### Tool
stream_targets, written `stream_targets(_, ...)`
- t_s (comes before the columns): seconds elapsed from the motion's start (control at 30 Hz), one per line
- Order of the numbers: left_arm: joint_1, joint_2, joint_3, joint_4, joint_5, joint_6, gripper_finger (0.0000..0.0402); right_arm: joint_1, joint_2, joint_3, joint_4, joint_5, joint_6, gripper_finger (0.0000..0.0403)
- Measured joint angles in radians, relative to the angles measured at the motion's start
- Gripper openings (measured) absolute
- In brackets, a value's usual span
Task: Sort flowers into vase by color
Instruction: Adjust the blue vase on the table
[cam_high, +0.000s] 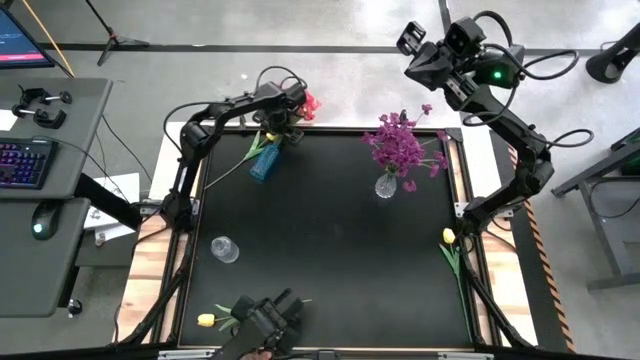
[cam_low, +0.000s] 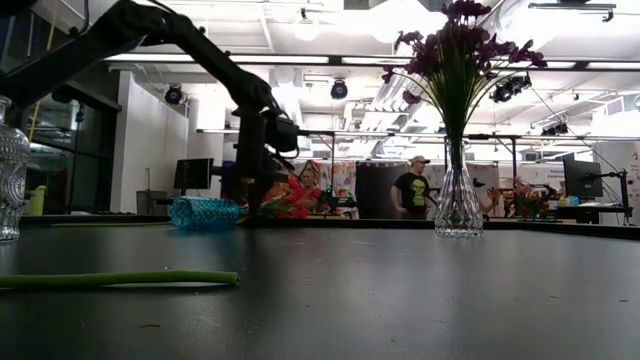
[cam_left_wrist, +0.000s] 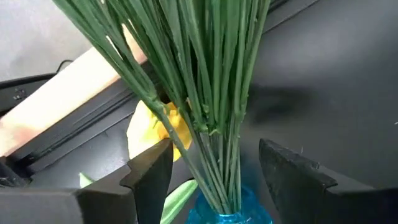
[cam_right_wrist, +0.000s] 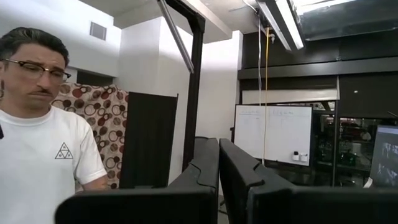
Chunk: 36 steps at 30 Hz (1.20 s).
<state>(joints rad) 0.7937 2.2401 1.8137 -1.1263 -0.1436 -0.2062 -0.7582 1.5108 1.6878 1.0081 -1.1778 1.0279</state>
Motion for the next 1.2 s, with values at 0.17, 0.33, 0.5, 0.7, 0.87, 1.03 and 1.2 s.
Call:
stream_targets(0.17, -0.005, 0.011, 0.000, -0.001, -0.003, 0.009, 0.0223, 0.000, 0.000, 0.000, 0.000, -0.001, 0.000, 0.0000)
stream_targets(0.33, -0.012, 0.008, 0.000, -0.003, -0.044, 0.025, 0.0162, 0.000, 0.000, 0.000, 0.000, -0.001, 0.000, 0.0000)
stream_targets(0.5, -0.017, 0.007, 0.000, 0.004, -0.056, 0.035, 0.0042, 0.000, 0.000, 0.000, 0.000, -0.006, 0.000, 0.0000)
stream_targets(0.7, -0.017, 0.004, 0.000, 0.018, -0.059, 0.052, 0.0012, 0.000, 0.000, 0.000, 0.000, -0.011, 0.001, 0.0000)
stream_targets(0.87, -0.029, -0.026, -0.001, 0.053, -0.060, 0.054, 0.0004, 0.000, 0.000, 0.000, 0.000, -0.025, 0.003, 0.0000)
stream_targets(1.03, -0.042, -0.096, -0.001, 0.126, -0.057, 0.041, 0.0002, 0.000, 0.000, 0.000, 0.000, -0.027, 0.003, 0.0000)
stream_targets(1.2, -0.056, -0.171, -0.001, 0.178, -0.050, 0.024, 0.0001, 0.000, 0.000, 0.000, 0.001, -0.027, 0.003, 0.0000)
